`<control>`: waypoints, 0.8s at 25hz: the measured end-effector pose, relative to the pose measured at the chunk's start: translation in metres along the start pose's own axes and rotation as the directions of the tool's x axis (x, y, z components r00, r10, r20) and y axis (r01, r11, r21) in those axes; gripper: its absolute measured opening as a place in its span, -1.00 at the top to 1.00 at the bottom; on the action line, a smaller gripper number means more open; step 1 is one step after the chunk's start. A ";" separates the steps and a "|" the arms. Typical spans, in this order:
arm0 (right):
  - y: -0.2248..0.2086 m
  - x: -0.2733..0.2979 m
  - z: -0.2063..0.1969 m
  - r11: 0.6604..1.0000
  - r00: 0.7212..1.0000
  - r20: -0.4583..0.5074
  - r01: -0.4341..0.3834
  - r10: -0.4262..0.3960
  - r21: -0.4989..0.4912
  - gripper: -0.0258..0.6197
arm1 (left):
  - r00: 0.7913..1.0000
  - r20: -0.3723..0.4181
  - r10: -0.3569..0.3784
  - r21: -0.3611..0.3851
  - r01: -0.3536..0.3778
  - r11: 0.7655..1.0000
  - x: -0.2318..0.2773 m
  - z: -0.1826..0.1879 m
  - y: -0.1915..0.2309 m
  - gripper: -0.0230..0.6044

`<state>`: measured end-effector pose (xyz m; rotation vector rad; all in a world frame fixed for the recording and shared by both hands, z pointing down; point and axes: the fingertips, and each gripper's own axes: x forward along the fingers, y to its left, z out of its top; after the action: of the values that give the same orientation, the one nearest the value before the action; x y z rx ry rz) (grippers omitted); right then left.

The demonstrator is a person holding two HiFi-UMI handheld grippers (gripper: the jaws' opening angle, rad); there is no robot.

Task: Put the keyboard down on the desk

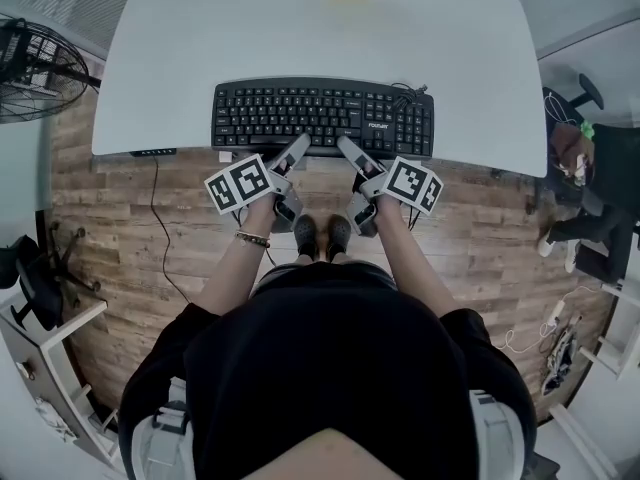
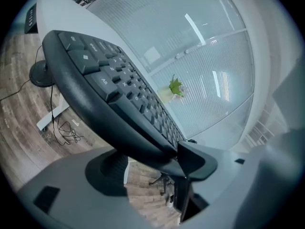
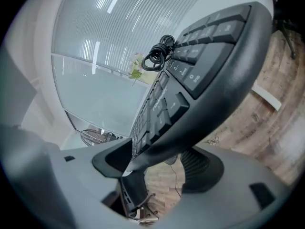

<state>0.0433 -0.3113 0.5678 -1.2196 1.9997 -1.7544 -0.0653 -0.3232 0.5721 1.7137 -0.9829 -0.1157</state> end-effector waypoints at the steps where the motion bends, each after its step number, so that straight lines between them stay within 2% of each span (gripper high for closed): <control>1: 0.001 -0.002 -0.001 1.000 1.000 0.001 -0.001 0.001 -0.002 -0.03 | 1.000 0.000 -0.001 -0.002 0.001 1.000 -0.002 -0.001 -0.001 -0.11; 4: 0.003 -0.009 -0.005 1.000 1.000 0.002 -0.004 0.004 -0.010 -0.03 | 1.000 0.004 -0.011 -0.003 0.011 1.000 -0.011 -0.004 -0.006 -0.12; 10: 0.006 -0.019 -0.014 1.000 1.000 0.005 -0.012 0.012 -0.021 -0.03 | 1.000 0.008 -0.017 0.046 0.016 0.999 -0.029 -0.006 -0.019 -0.13; 16: 0.015 -0.026 -0.022 0.999 1.000 0.002 -0.029 0.029 -0.042 -0.03 | 0.998 0.034 -0.046 -0.010 0.046 0.999 -0.043 -0.007 -0.029 -0.14; 20: 0.025 -0.033 -0.025 0.996 0.999 0.001 -0.044 0.044 -0.071 -0.03 | 0.997 0.051 -0.058 0.022 0.057 0.998 -0.054 -0.004 -0.042 -0.14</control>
<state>0.0377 -0.2717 0.5403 -1.1888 2.0881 -1.6738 -0.0753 -0.2825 0.5175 1.7658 -0.9752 -0.1889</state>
